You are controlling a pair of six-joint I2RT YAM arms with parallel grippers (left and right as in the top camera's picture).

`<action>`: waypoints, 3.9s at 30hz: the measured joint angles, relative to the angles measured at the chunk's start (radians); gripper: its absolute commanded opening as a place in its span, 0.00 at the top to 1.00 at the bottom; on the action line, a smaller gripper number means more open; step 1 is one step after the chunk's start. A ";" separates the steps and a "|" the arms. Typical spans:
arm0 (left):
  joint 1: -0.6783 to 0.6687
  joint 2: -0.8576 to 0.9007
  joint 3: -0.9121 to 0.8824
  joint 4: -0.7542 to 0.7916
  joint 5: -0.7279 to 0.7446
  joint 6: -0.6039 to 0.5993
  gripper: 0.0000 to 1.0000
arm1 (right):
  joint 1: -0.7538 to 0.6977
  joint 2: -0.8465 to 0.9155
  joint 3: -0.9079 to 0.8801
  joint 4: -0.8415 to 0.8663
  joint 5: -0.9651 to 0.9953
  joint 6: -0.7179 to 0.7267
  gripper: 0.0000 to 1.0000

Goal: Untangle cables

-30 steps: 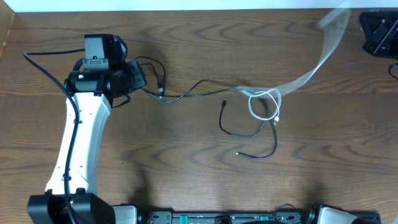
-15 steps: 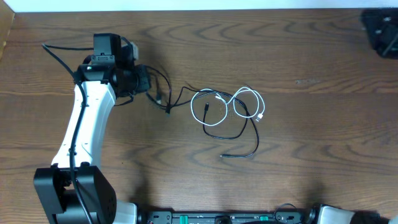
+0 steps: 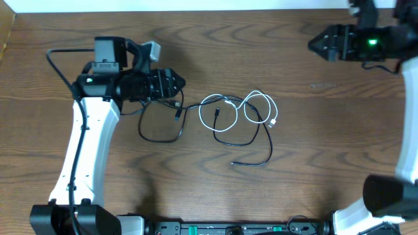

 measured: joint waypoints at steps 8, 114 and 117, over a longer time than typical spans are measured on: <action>-0.220 0.018 0.000 0.034 -0.060 0.007 0.28 | 0.019 0.171 0.000 -0.007 0.016 -0.003 0.25; -0.473 -0.194 0.064 0.366 -0.064 -0.195 0.92 | 0.147 0.201 0.000 -0.080 -0.662 -0.682 0.39; -0.473 -0.194 0.064 0.363 -0.016 -0.195 0.92 | 0.152 0.201 0.000 -0.098 -0.655 -0.742 0.36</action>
